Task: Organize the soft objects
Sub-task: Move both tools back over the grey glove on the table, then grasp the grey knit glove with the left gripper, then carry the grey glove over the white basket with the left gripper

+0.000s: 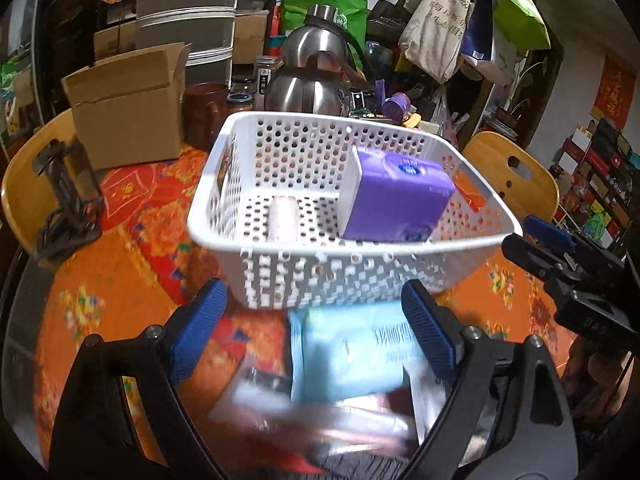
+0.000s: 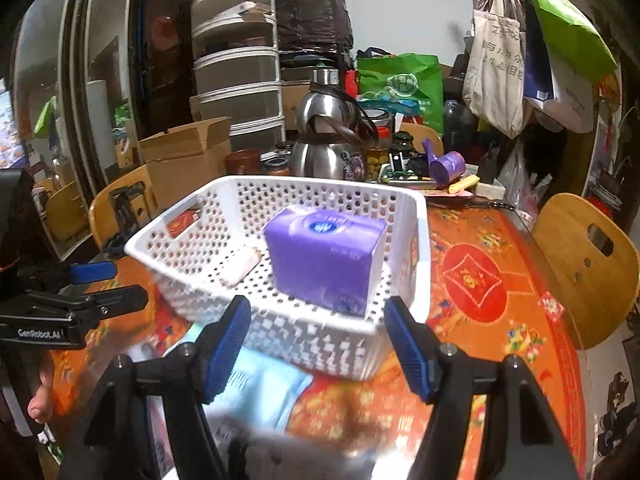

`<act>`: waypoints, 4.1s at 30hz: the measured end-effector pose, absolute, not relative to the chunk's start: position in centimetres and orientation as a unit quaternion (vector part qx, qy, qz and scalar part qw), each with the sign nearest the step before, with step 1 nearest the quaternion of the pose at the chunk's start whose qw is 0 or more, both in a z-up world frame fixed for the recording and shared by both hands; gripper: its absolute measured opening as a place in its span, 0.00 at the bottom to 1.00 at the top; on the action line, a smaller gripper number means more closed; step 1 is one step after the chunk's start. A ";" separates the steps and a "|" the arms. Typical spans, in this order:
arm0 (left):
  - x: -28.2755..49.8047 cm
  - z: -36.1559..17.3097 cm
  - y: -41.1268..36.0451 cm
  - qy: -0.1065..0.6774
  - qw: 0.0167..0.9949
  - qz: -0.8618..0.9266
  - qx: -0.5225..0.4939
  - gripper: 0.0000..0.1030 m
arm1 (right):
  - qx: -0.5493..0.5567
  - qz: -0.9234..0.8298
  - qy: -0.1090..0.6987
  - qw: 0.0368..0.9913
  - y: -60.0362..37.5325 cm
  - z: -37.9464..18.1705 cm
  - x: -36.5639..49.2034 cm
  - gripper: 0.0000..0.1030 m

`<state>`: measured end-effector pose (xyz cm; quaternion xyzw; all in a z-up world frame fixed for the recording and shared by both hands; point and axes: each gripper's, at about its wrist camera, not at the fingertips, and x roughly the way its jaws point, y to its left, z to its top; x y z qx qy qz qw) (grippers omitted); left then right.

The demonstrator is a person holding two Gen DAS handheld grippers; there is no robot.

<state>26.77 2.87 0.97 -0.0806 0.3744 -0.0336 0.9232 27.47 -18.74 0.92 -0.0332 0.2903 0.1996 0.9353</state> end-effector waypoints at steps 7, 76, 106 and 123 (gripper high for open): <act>21.2 -0.4 2.1 0.363 0.927 -0.041 -0.088 0.85 | -0.034 0.200 0.287 0.936 -20.2 -0.6 22.7 0.68; 5.5 -9.1 3.3 0.348 0.931 -0.079 -0.071 0.02 | -0.041 0.266 0.304 0.914 -13.6 -10.6 5.8 0.11; 7.9 -10.9 4.6 0.359 0.929 -0.043 -0.082 0.12 | -0.030 0.262 0.313 0.912 -14.5 -11.2 6.3 0.11; 4.6 -2.6 4.5 0.277 0.956 -0.055 -0.081 0.11 | -0.034 0.279 0.258 0.925 -14.6 -5.9 5.7 0.11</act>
